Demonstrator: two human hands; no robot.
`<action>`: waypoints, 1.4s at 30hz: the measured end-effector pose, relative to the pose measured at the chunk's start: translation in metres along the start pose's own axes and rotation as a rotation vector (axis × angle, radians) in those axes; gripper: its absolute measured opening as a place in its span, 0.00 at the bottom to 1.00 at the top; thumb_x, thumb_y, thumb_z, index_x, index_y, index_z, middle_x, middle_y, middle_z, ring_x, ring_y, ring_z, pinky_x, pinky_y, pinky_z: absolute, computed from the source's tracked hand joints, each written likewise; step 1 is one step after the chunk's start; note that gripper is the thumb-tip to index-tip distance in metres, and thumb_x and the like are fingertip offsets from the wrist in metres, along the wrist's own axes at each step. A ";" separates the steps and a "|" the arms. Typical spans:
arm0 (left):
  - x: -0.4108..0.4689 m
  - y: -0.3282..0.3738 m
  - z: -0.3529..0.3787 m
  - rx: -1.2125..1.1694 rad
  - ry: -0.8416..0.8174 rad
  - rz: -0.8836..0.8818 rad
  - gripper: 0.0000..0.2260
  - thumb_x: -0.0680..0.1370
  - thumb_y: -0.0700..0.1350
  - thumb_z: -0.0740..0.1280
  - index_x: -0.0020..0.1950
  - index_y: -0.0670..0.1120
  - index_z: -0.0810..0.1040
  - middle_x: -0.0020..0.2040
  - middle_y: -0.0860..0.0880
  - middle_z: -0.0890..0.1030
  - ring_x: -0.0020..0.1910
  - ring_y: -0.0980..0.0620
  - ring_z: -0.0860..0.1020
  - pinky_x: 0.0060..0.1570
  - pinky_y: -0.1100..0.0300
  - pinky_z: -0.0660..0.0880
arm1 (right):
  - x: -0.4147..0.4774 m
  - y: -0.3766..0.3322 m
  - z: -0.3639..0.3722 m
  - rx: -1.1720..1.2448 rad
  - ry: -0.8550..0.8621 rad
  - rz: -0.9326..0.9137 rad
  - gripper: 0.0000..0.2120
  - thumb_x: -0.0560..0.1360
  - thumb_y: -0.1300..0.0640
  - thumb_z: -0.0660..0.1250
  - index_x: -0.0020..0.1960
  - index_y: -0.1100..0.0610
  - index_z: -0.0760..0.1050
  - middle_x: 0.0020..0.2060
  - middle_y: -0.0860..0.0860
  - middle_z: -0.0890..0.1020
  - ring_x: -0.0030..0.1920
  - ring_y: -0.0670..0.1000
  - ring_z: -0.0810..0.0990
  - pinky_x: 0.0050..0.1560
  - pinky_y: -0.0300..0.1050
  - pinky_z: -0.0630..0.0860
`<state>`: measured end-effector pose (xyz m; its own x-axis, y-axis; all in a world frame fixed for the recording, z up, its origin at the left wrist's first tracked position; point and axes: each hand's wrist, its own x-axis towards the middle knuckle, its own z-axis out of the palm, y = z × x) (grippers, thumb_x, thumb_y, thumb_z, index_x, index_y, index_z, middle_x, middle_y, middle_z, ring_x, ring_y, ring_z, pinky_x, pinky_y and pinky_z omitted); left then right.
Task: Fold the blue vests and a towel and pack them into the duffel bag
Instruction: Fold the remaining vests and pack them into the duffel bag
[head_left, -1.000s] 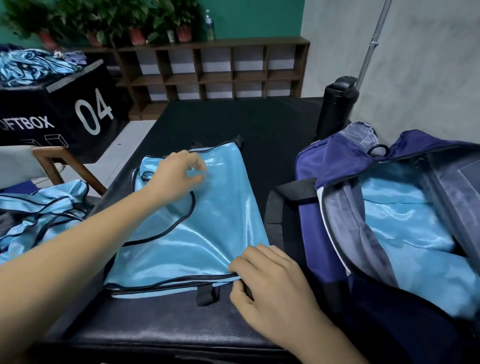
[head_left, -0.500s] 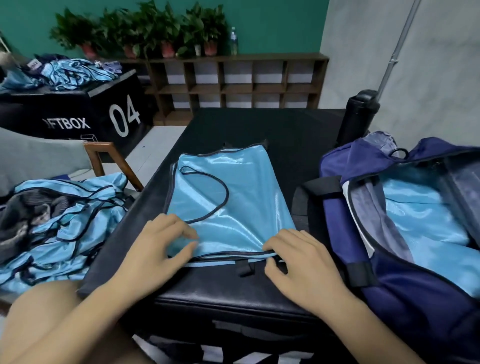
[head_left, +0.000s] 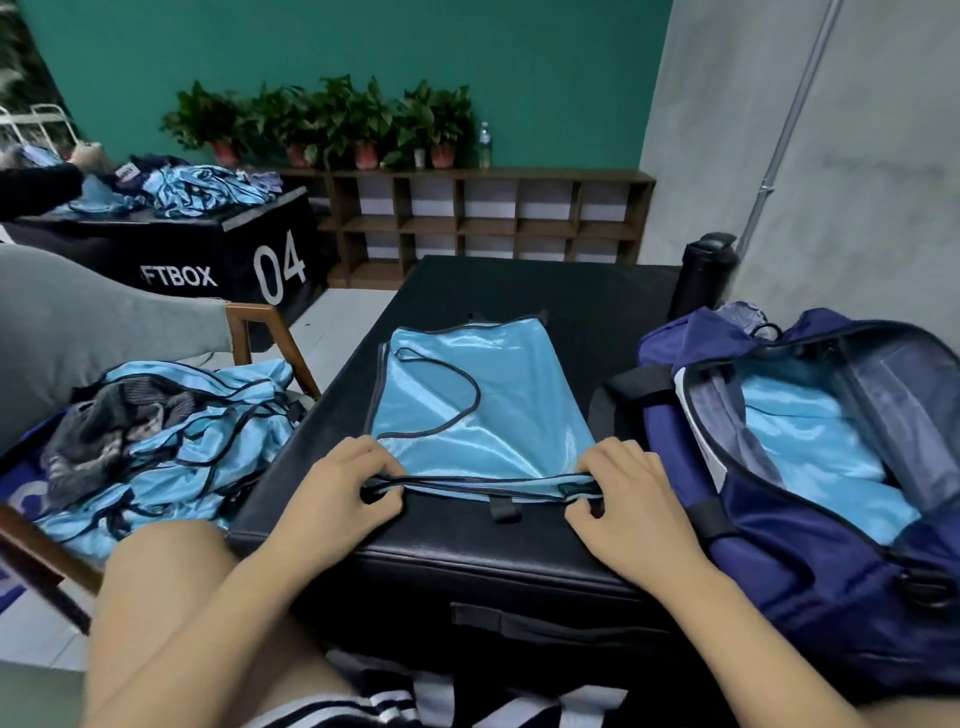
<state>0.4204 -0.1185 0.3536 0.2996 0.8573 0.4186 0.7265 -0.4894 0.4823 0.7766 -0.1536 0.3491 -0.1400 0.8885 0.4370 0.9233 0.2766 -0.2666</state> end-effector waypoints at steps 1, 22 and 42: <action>0.000 0.000 0.001 0.002 0.013 -0.005 0.11 0.75 0.42 0.77 0.49 0.57 0.81 0.51 0.61 0.80 0.58 0.55 0.79 0.60 0.53 0.76 | -0.001 0.002 0.000 0.005 -0.002 0.025 0.07 0.72 0.52 0.67 0.48 0.48 0.71 0.46 0.42 0.70 0.50 0.51 0.70 0.57 0.50 0.69; 0.034 0.014 -0.042 -0.482 0.075 -0.307 0.04 0.82 0.41 0.72 0.48 0.48 0.84 0.44 0.49 0.84 0.44 0.58 0.80 0.50 0.59 0.73 | 0.049 -0.023 -0.068 0.686 -0.062 0.244 0.13 0.76 0.60 0.76 0.55 0.45 0.82 0.47 0.43 0.87 0.51 0.45 0.85 0.56 0.44 0.79; 0.193 -0.070 -0.029 -0.029 -0.242 -0.600 0.07 0.77 0.51 0.72 0.47 0.48 0.83 0.41 0.53 0.85 0.41 0.51 0.79 0.44 0.56 0.76 | 0.209 0.005 0.053 0.303 0.046 0.465 0.22 0.79 0.55 0.71 0.72 0.49 0.72 0.62 0.50 0.76 0.60 0.55 0.76 0.65 0.52 0.72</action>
<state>0.4091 0.0770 0.4231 -0.0200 0.9933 -0.1139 0.7954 0.0849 0.6001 0.7330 0.0531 0.3938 0.2798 0.9271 0.2493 0.7388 -0.0421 -0.6726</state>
